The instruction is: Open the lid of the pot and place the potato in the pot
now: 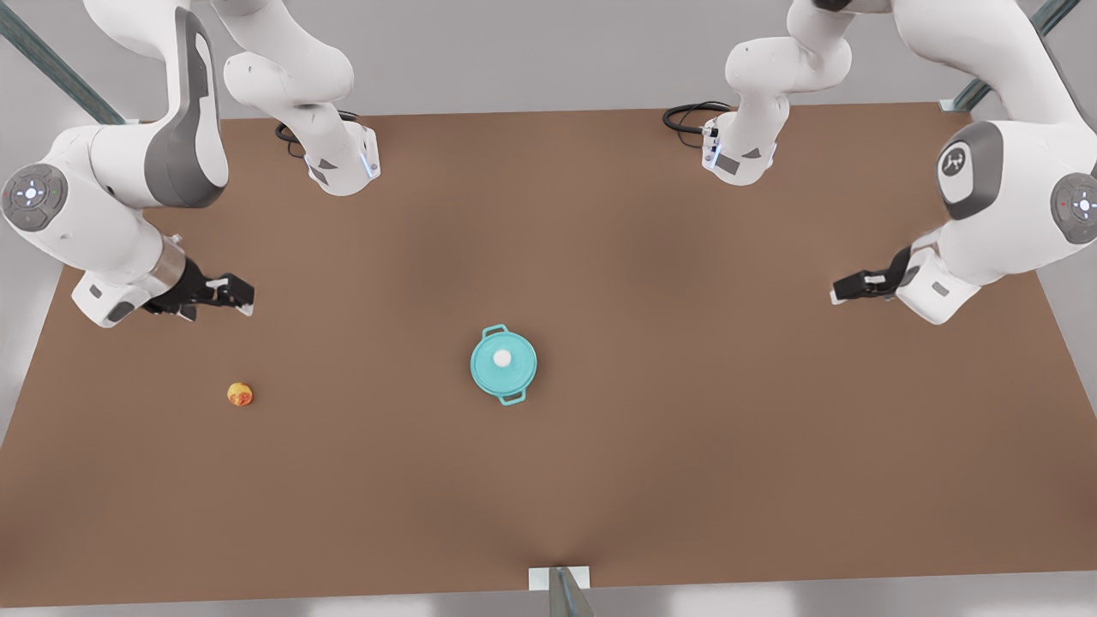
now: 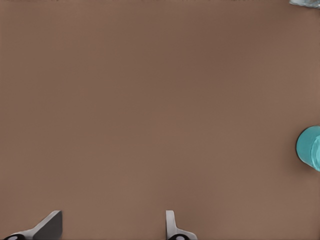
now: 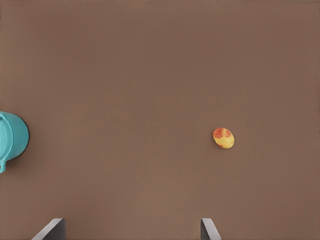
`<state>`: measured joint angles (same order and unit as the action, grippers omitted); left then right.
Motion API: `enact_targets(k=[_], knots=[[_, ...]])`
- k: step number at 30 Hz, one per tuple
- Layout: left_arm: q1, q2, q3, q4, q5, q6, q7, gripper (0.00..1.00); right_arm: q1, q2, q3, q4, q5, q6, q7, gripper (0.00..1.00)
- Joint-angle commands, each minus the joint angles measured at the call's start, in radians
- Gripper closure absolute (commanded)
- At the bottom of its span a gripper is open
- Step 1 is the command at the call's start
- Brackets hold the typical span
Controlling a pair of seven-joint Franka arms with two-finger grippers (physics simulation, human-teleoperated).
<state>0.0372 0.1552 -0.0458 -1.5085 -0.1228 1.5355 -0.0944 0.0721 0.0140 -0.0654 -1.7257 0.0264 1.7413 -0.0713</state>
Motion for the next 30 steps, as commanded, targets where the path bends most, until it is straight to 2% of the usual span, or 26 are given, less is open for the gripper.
enact_targets(k=[1, 3, 4, 5, 7, 8, 9, 10, 13, 17, 23, 26, 30], knots=[[-0.025, 0.004, 0.000, 0.002, -0.021, 0.057, -0.036, 0.00, -0.003, 0.001, -0.002, 0.001, 0.000, 0.064, -0.050, 0.00], [-0.042, 0.003, -0.003, -0.006, 0.021, 0.054, -0.027, 0.00, 0.003, 0.001, 0.004, 0.001, -0.043, 0.061, -0.061, 0.00], [-0.112, 0.029, -0.023, -0.024, 0.092, 0.029, -0.067, 0.00, 0.037, 0.003, 0.015, 0.003, -0.111, 0.049, -0.160, 0.00], [-0.215, 0.058, -0.031, -0.001, 0.098, 0.037, -0.177, 0.00, 0.051, 0.011, 0.015, 0.006, -0.123, 0.047, -0.428, 0.00], [-0.358, 0.265, -0.069, 0.243, 0.091, 0.067, -0.487, 0.00, 0.034, 0.014, -0.001, 0.008, -0.126, 0.041, -0.665, 0.00], [-0.389, 0.405, -0.131, 0.396, 0.091, 0.124, -0.610, 0.00, 0.034, 0.021, 0.002, 0.023, -0.122, 0.041, -0.740, 0.00], [-0.392, 0.463, -0.163, 0.425, 0.092, 0.231, -0.712, 0.00, 0.040, 0.034, 0.004, 0.057, -0.112, 0.040, -0.751, 0.00], [-0.445, 0.532, -0.149, 0.447, 0.133, 0.320, -0.910, 0.00, 0.054, 0.040, 0.009, 0.058, -0.112, 0.037, -0.754, 0.00], [-0.513, 0.570, -0.154, 0.465, 0.216, 0.327, -0.979, 0.00, 0.055, 0.089, 0.010, 0.054, -0.118, 0.089, -0.754, 0.00], [-0.569, 0.596, -0.154, 0.468, 0.226, 0.341, -1.007, 0.00, 0.046, 0.100, 0.004, -0.090, -0.183, 0.253, -0.751, 0.00], [-0.628, 0.644, -0.155, 0.438, 0.278, 0.347, -1.074, 0.00, -0.077, 0.208, -0.002, -0.109, -0.290, 0.472, -0.771, 0.00], [-0.651, 0.681, -0.155, 0.444, 0.278, 0.492, -1.124, 0.00, -0.086, 0.241, -0.002, -0.120, -0.290, 0.540, -0.771, 0.00], [-0.706, 0.705, -0.155, 0.444, 0.359, 0.497, -1.114, 0.00, -0.083, 0.248, -0.001, -0.276, -0.283, 0.784, -0.756, 0.00]])
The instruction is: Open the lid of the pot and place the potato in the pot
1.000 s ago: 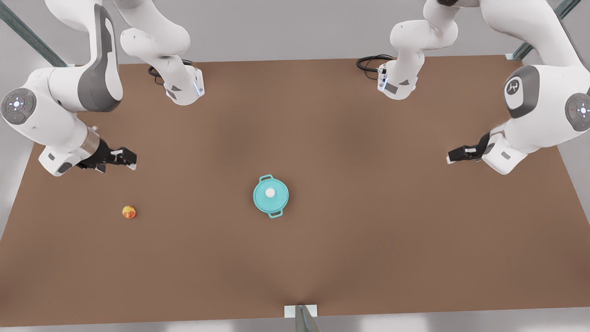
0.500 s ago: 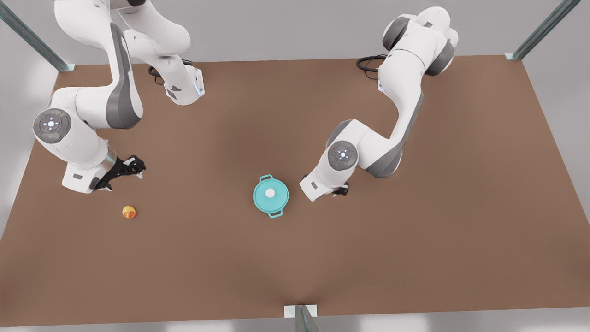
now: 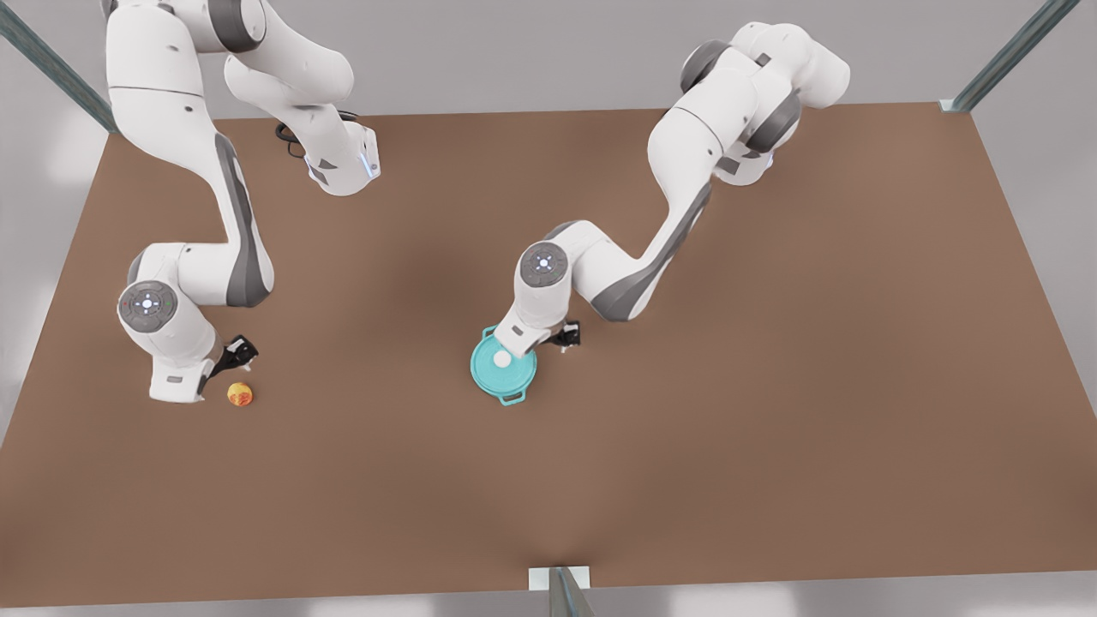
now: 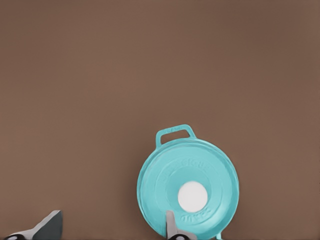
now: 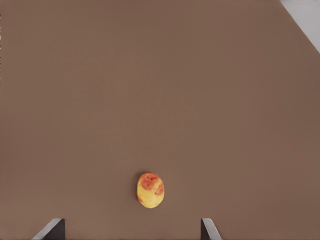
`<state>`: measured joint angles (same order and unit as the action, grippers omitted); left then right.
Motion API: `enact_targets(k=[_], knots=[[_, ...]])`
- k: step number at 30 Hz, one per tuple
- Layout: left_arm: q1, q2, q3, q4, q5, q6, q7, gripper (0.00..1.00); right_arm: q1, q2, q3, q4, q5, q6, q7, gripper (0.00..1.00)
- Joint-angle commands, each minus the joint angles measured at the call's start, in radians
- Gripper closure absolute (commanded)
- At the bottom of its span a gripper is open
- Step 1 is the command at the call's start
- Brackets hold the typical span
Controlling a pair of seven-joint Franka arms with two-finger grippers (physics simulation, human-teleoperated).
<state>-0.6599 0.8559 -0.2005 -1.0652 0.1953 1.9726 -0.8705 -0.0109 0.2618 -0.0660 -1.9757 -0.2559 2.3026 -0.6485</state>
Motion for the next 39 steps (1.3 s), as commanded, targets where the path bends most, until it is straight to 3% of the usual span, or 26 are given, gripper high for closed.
enact_targets(k=[1, 6, 14, 25, 26, 28, 31, 35, 39], knots=[[-0.014, 0.011, -0.002, 0.001, 0.050, 0.074, -0.338, 0.00, 0.000, -0.001, 0.000, -0.044, 0.000, 0.238, -0.178, 0.00], [-0.024, 0.063, 0.001, 0.021, 0.052, 0.227, -0.349, 0.00, -0.041, 0.030, -0.001, -0.097, -0.002, 0.331, -0.189, 0.00], [-0.093, 0.130, 0.038, 0.045, 0.081, 0.255, -0.372, 0.00, -0.092, 0.109, -0.001, -0.146, -0.005, 0.540, -0.209, 0.00], [-0.124, 0.179, 0.088, 0.048, 0.082, 0.339, -0.384, 0.00, -0.121, 0.151, -0.001, -0.212, -0.002, 0.575, -0.209, 0.00], [-0.124, 0.179, 0.088, 0.048, 0.082, 0.339, -0.386, 0.10, -0.126, 0.151, -0.001, -0.218, -0.003, 0.575, -0.211, 0.00], [-0.125, 0.179, 0.088, 0.048, 0.082, 0.338, -0.392, 0.44, -0.146, 0.163, -0.001, -0.218, -0.005, 0.575, -0.212, 0.00], [-0.125, 0.180, 0.095, 0.048, 0.081, 0.338, -0.392, 0.69, -0.169, 0.186, 0.000, -0.212, -0.006, 0.574, -0.217, 0.00], [-0.107, 0.143, 0.089, 0.067, 0.072, 0.169, -0.295, 0.72, -0.179, 0.212, 0.002, -0.209, -0.005, 0.575, -0.217, 0.00], [0.146, 0.109, 0.073, 0.103, -0.085, -0.024, 0.231, 0.71, -0.196, 0.237, 0.003, -0.209, -0.005, 0.574, -0.217, 0.00]])
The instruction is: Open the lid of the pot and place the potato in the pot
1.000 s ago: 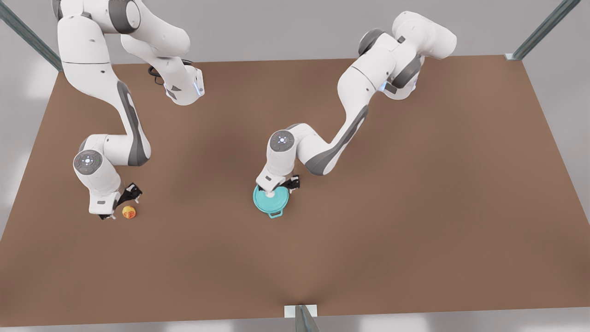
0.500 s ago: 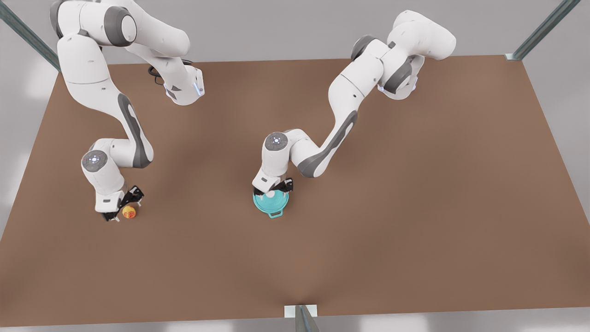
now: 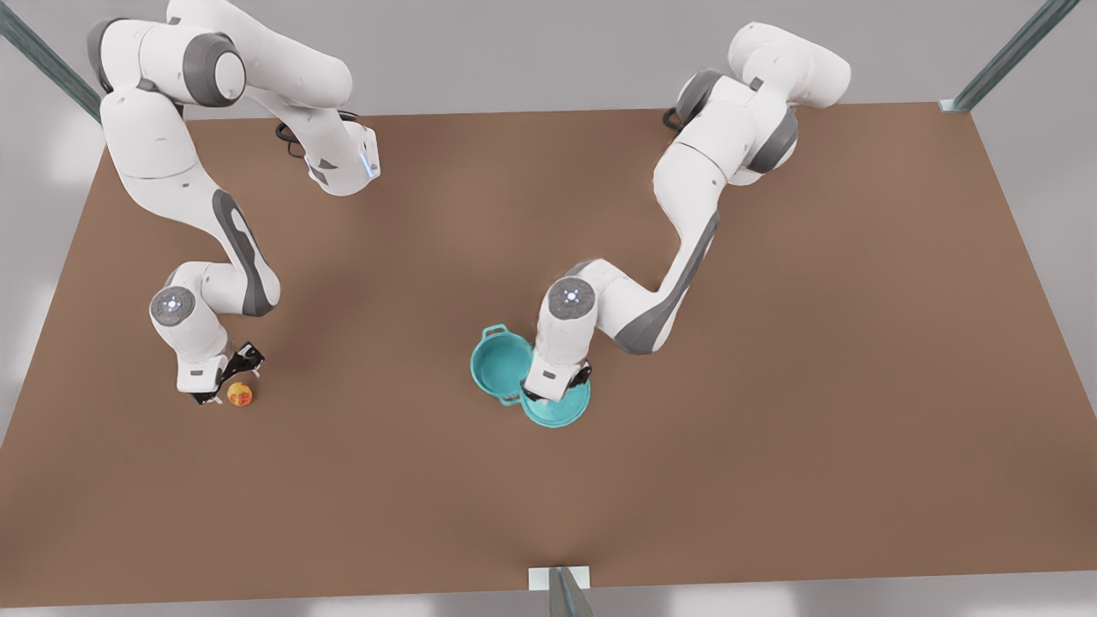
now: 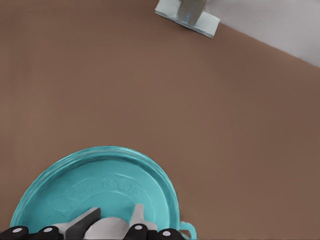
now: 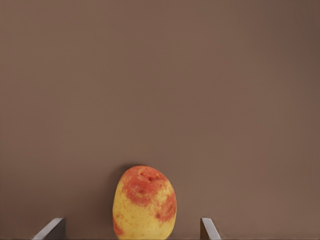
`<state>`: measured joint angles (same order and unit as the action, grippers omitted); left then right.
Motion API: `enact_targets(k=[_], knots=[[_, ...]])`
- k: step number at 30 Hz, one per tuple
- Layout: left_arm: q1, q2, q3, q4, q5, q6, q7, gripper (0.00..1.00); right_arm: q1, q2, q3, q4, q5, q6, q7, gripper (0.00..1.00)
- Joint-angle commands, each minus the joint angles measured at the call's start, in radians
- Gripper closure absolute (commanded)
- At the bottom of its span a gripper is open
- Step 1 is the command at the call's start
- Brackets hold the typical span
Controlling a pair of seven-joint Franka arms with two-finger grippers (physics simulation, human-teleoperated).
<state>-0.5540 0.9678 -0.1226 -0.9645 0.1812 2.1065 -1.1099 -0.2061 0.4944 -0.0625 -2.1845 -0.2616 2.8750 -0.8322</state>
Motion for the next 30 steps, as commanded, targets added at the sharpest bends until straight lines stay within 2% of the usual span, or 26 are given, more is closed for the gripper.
enact_targets(k=[1, 2, 5, 6, 7, 8, 11, 12, 13, 14, 15, 17, 21, 24, 27, 30], knots=[[0.101, 0.015, 0.015, 0.003, -0.068, -0.102, 0.594, 0.71, -0.006, 0.007, 0.001, 0.002, 0.001, 0.001, -0.033, 0.00], [0.166, 0.061, 0.015, 0.003, -0.068, -0.017, 0.660, 0.67, -0.006, 0.015, 0.001, 0.003, 0.002, 0.001, -0.033, 0.00], [0.276, 0.144, 0.001, 0.003, -0.081, 0.102, 0.742, 0.67, -0.007, 0.023, 0.003, 0.008, 0.004, 0.001, -0.033, 0.00], [0.284, 0.143, 0.001, 0.003, -0.120, 0.086, 0.742, 0.16, -0.007, 0.023, 0.004, 0.008, 0.005, 0.001, -0.033, 0.00], [0.301, 0.132, -0.008, 0.004, -0.160, 0.067, 0.743, 0.00, -0.006, 0.023, 0.006, 0.009, 0.005, 0.001, -0.033, 0.04], [0.318, 0.117, -0.008, 0.067, -0.158, -0.101, 0.818, 0.00, -0.006, 0.035, 0.006, 0.014, 0.005, 0.001, -0.033, 0.04], [0.397, 0.014, 0.015, 0.072, -0.123, -0.353, 1.059, 0.00, -0.006, 0.035, 0.006, 0.017, 0.007, 0.001, -0.033, 0.08], [0.437, -0.073, 0.021, 0.070, -0.118, -0.501, 1.101, 0.00, -0.006, 0.035, 0.006, 0.017, 0.005, 0.001, -0.033, 0.08], [0.477, -0.243, 0.017, 0.031, -0.131, -0.643, 1.099, 0.00, -0.006, 0.035, 0.010, 0.018, 0.007, 0.001, -0.033, 0.11], [0.528, -0.423, 0.017, -0.158, -0.206, -0.616, 1.099, 0.00, -0.006, 0.035, 0.010, 0.018, 0.007, 0.001, -0.033, 0.12], [0.560, -0.627, 0.017, -0.398, -0.206, -0.499, 1.108, 0.00, -0.006, 0.035, 0.010, 0.017, 0.007, 0.001, -0.033, 0.15], [0.618, -0.673, 0.020, -0.388, -0.249, -0.579, 1.131, 0.00, -0.006, 0.035, 0.010, 0.017, 0.007, 0.001, -0.033, 0.16], [0.657, -0.667, 0.018, -0.390, -0.252, -0.605, 1.134, 0.00, -0.007, 0.036, 0.012, 0.018, 0.007, 0.001, -0.033, 0.18], [0.651, -0.661, 0.012, -0.382, -0.252, -0.606, 1.133, 0.00, -0.007, 0.036, 0.012, 0.017, 0.007, 0.000, -0.033, 0.24], [0.654, -0.658, 0.011, -0.381, -0.252, -0.606, 1.128, 0.00, -0.006, 0.039, 0.012, 0.020, 0.007, 0.000, -0.033, 0.25], [0.654, -0.658, 0.011, -0.381, -0.250, -0.606, 1.122, 0.00, -0.006, 0.039, 0.012, 0.019, 0.007, 0.000, -0.031, 0.31]])
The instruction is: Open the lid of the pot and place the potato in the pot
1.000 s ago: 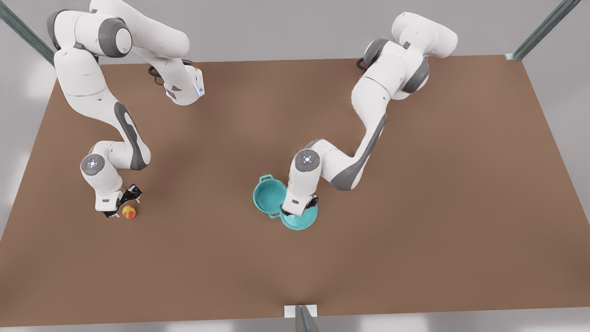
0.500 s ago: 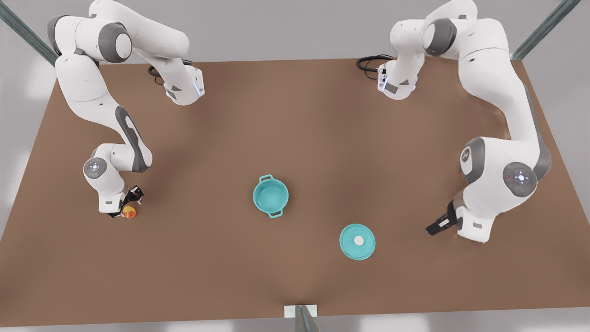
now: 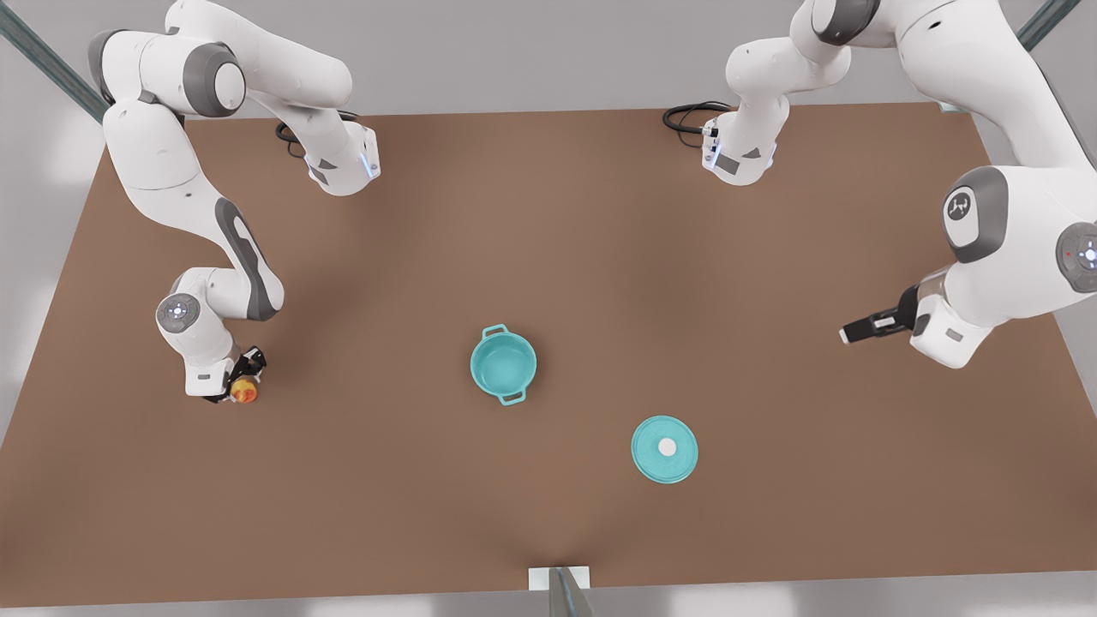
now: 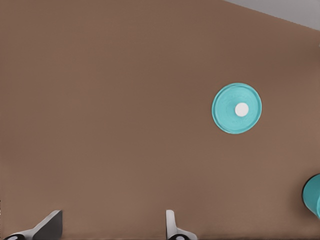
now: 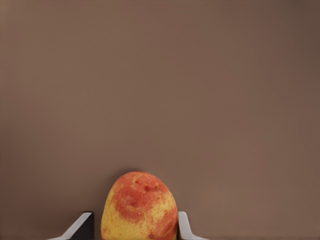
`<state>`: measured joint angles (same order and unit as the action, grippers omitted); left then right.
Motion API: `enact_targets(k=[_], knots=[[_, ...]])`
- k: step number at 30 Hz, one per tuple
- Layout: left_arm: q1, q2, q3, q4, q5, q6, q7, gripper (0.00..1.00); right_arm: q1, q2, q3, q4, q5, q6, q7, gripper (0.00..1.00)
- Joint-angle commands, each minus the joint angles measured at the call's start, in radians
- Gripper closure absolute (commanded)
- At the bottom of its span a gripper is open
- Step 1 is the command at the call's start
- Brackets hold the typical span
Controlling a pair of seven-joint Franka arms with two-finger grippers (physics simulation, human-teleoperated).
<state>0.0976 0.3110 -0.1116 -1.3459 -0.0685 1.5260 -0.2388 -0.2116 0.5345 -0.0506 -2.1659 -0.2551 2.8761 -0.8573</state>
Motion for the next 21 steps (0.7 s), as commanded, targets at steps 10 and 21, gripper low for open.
enact_targets(k=[10, 21], knots=[[-0.002, 0.000, -0.002, -0.001, 0.007, -0.033, 0.240, 0.00, -0.002, -0.008, 0.008, -0.002, 0.000, -0.012, -0.008, 0.46], [0.002, 0.000, 0.000, 0.001, 0.009, -0.033, 0.246, 0.00, -0.002, -0.077, 0.052, -0.006, 0.000, -0.046, -0.011, 0.51]])
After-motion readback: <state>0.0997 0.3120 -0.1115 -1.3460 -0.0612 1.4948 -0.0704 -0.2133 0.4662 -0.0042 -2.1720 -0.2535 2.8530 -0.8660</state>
